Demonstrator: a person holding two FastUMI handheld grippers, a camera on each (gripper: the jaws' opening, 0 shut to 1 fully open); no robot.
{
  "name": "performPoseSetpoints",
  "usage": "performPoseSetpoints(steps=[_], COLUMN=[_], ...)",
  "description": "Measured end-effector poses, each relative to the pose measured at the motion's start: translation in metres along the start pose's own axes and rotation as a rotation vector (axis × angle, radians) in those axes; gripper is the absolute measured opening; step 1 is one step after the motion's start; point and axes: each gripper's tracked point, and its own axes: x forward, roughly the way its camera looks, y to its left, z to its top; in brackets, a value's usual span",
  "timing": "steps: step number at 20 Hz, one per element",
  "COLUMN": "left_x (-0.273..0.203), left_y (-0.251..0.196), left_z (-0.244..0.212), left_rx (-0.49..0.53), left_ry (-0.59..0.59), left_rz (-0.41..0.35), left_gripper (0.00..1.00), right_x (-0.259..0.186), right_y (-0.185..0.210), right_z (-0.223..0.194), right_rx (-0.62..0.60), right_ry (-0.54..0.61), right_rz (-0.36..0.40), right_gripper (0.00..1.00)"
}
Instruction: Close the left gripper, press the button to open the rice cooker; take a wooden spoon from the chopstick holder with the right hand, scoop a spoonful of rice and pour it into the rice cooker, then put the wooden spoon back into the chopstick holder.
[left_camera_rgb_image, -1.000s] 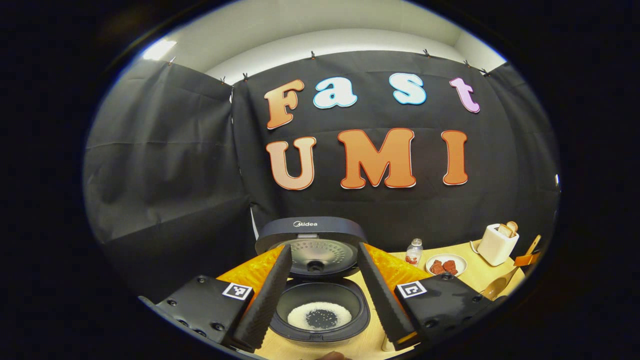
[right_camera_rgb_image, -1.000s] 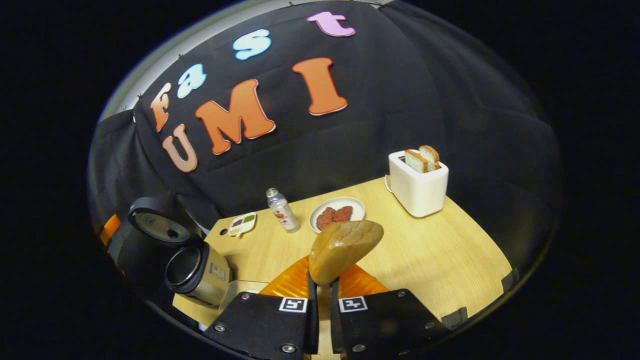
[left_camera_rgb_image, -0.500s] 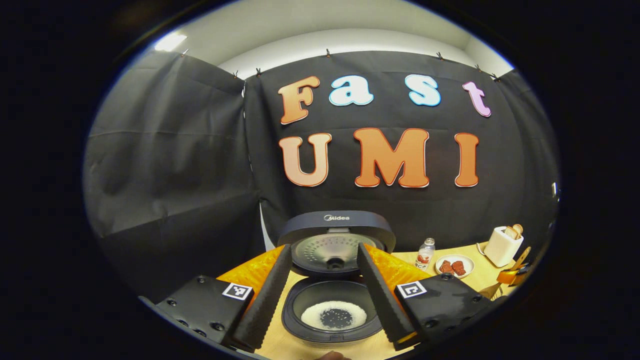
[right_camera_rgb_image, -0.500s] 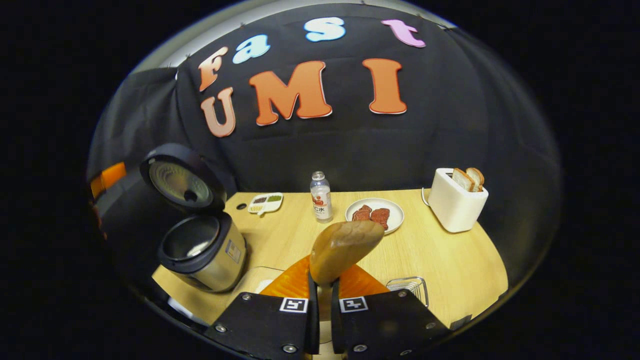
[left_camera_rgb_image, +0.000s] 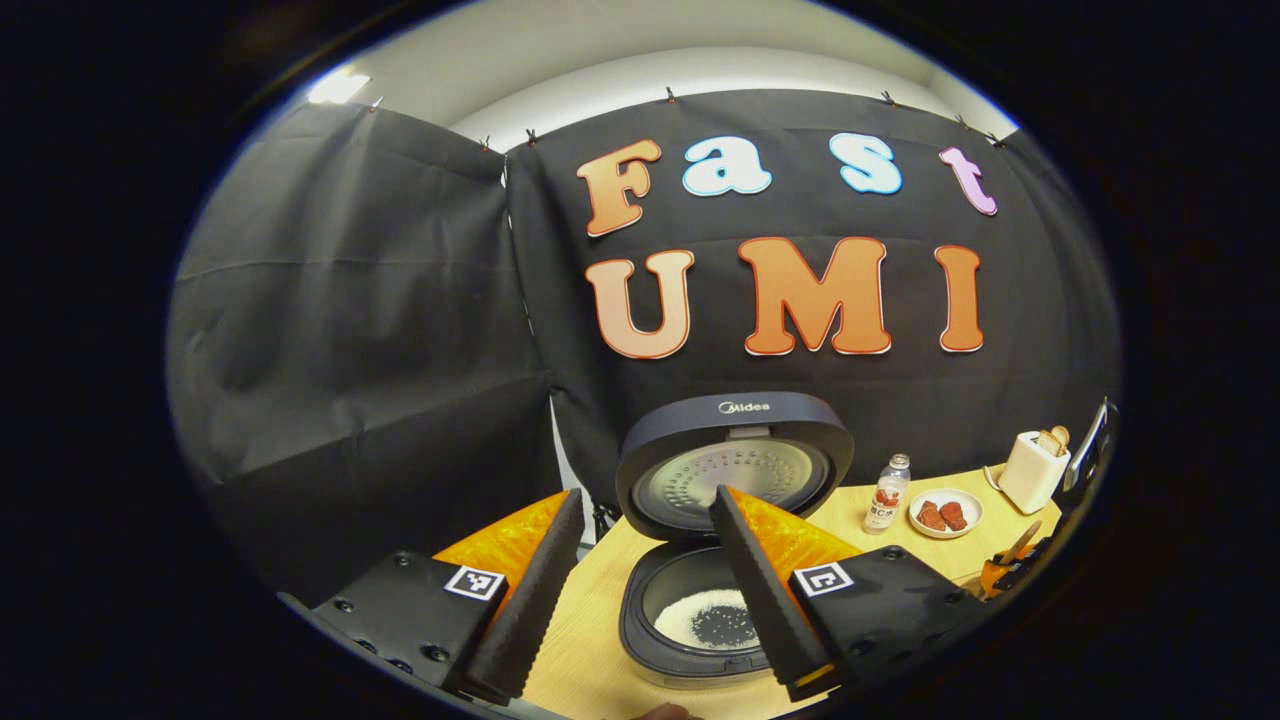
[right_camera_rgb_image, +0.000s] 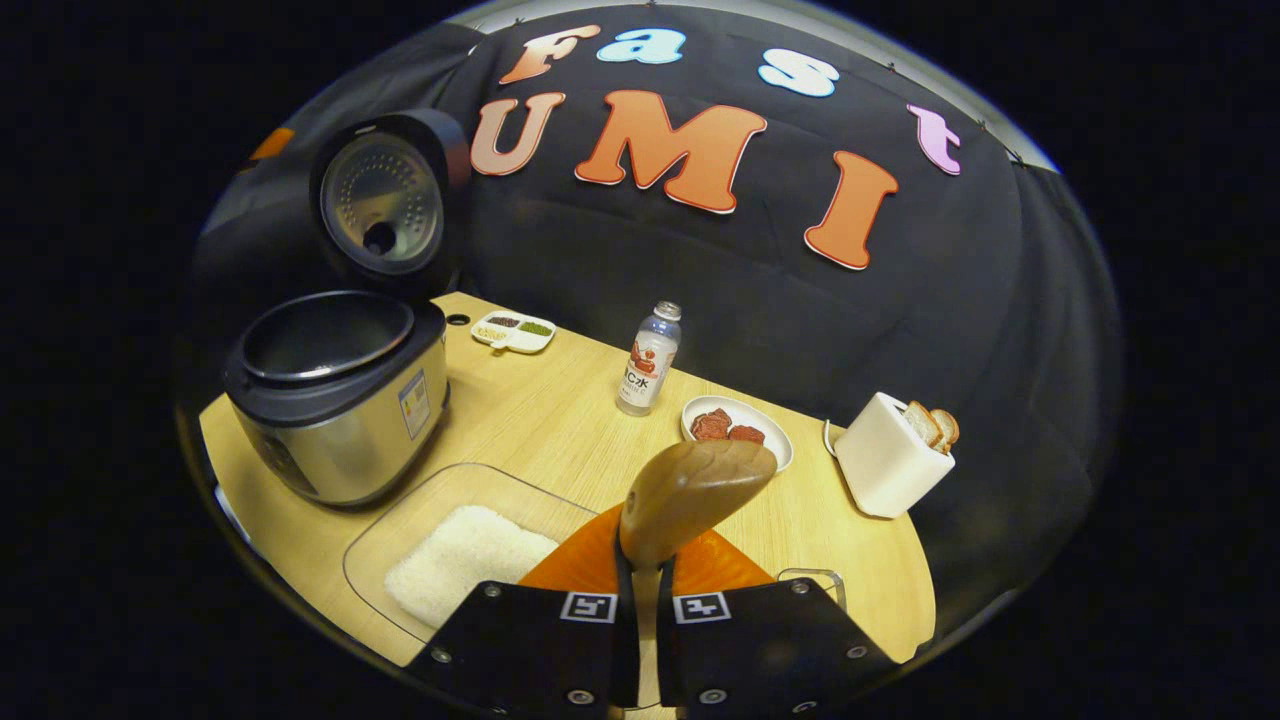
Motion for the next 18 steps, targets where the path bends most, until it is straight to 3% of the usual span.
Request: performPoseSetpoints(steps=[4,6,11,18], left_x=[0.008,0.009,0.008,0.006], left_y=[0.004,0.003,-0.001,0.014], left_z=[-0.004,-0.006,-0.015,-0.022], left_rx=[0.027,0.03,0.049,0.076], left_ry=[0.021,0.032,0.051,0.075], left_rz=[-0.009,-0.022,-0.042,-0.038], left_gripper=[0.9,0.9,0.9,0.9], right_x=[-0.004,-0.004,-0.004,0.01], right_y=[0.014,0.03,0.06,0.05], right_z=[-0.018,-0.024,-0.017,-0.024], right_rx=[0.033,0.109,0.354,0.78], right_ry=[-0.014,0.0,0.054,0.162], right_rz=[-0.041,-0.025,0.041,0.048], right_gripper=[0.05,0.05,0.05,0.05])
